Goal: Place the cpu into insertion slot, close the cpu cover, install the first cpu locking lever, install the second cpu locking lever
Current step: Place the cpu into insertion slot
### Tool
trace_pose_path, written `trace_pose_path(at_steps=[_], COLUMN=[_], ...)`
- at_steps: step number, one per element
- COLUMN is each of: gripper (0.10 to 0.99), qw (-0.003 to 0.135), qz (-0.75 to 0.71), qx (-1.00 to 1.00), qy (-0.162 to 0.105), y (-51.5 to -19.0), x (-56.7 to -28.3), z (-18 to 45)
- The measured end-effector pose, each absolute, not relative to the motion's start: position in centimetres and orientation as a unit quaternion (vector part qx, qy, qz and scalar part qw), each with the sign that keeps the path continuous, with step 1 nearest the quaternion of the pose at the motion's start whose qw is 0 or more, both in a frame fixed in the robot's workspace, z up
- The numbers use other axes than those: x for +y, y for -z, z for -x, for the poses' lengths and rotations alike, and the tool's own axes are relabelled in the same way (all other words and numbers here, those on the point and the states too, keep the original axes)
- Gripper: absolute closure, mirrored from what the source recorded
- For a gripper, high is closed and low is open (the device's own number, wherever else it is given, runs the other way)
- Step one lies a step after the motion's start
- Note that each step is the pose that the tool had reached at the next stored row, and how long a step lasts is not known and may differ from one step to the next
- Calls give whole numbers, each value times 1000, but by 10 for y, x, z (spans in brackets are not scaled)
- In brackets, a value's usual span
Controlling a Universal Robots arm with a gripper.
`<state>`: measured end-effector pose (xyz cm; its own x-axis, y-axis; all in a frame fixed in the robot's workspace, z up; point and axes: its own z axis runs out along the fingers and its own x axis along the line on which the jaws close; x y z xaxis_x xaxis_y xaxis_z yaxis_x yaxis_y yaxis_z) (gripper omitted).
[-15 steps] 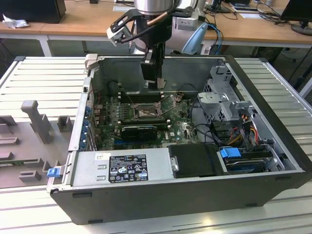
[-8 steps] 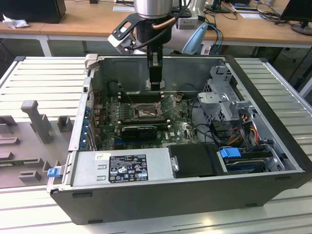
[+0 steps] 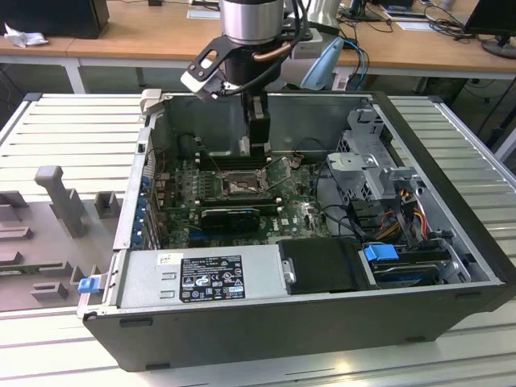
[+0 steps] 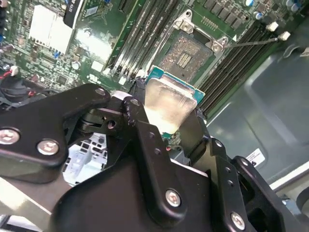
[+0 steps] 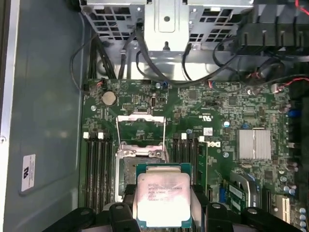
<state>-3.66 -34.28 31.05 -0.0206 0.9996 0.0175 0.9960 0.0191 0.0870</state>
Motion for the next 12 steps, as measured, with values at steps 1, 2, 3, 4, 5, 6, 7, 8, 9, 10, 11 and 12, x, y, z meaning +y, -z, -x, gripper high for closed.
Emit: trace_pose_path(at_steps=[1, 2, 3, 4, 5, 6, 7, 8, 9, 10, 11, 12], gripper=[557, 557, 557, 557, 557, 557, 557, 557, 557, 557, 557, 557], qw=[24, 24, 24, 24, 24, 24, 24, 24, 24, 24, 24, 25], qz=[-699, -699, -699, -699, -699, -699, -699, -699, -699, -699, -699, -699], qx=[714, 714, 714, 714, 714, 714, 714, 714, 714, 714, 714, 714], qy=[-37, -37, -37, -37, -37, -37, -37, -37, -37, -37, -37, -37], y=[-307, -305, -303, -299, -297, -295, -292, -290, -288, -285, -283, -279], x=[-339, -337, -335, -334, -334, -334, -334, -334, -334, -334, -334, -334], z=[37, 37, 37, 37, 37, 37, 38, 38, 39, 40, 40, 41])
